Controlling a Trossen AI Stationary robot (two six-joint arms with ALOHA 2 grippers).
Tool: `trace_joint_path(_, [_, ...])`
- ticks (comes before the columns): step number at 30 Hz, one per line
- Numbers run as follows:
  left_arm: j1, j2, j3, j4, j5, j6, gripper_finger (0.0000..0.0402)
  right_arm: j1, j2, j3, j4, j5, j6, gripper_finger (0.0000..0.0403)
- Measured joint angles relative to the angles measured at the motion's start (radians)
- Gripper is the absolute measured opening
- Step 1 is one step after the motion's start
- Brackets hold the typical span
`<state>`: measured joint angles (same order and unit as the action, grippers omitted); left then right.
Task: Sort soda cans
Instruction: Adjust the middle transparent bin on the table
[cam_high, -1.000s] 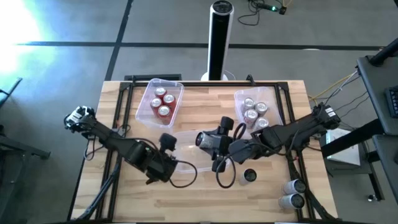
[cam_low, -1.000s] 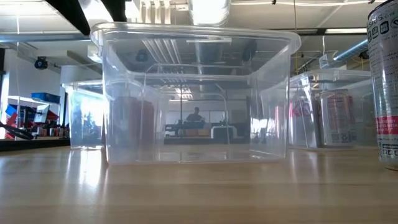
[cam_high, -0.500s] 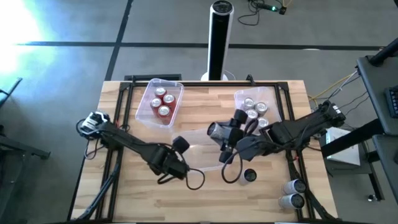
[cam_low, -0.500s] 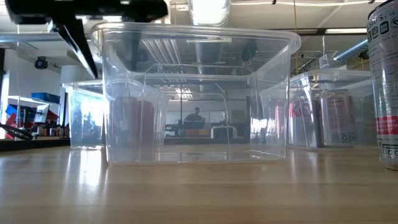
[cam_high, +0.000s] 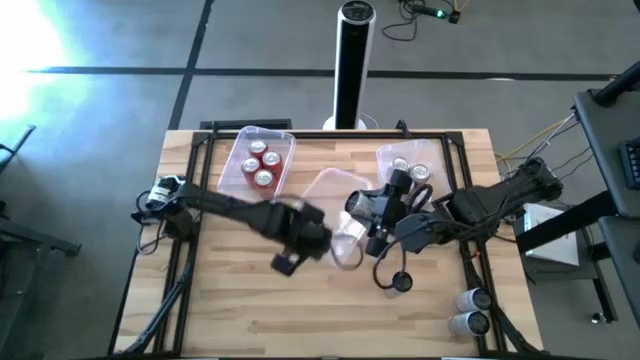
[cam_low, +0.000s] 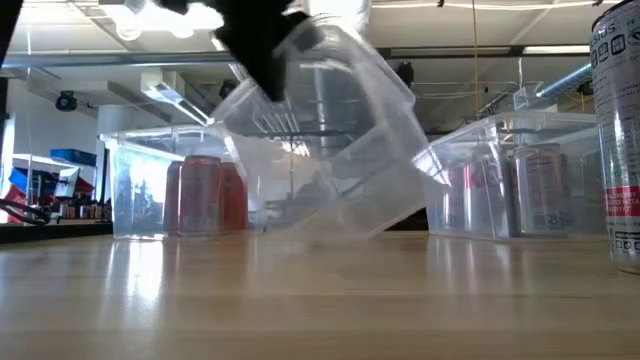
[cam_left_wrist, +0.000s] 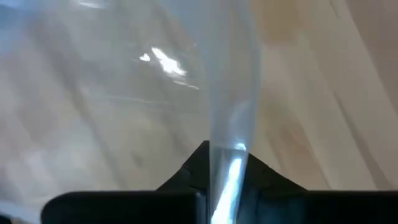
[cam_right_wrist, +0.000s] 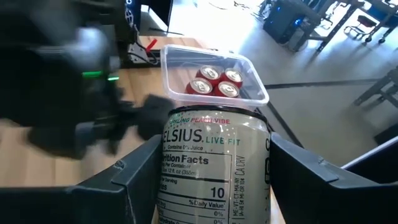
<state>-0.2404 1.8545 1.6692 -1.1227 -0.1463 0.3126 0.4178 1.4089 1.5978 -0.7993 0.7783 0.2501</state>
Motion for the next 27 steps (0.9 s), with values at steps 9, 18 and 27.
trace_joint_path(9, [0.143,0.052,0.082,0.124,-0.084,-0.059,0.0014,0.008,-0.038,0.0,-0.036,0.017,-0.026,0.0236])
trace_joint_path(18, [0.242,0.288,0.357,-0.126,-0.155,-0.156,0.0013,0.005,-0.083,-0.001,-0.097,0.044,-0.064,0.0235])
trace_joint_path(27, [0.247,0.462,0.664,-0.326,-0.118,-0.19,0.0033,0.007,-0.131,-0.001,-0.275,0.057,0.124,0.0235])
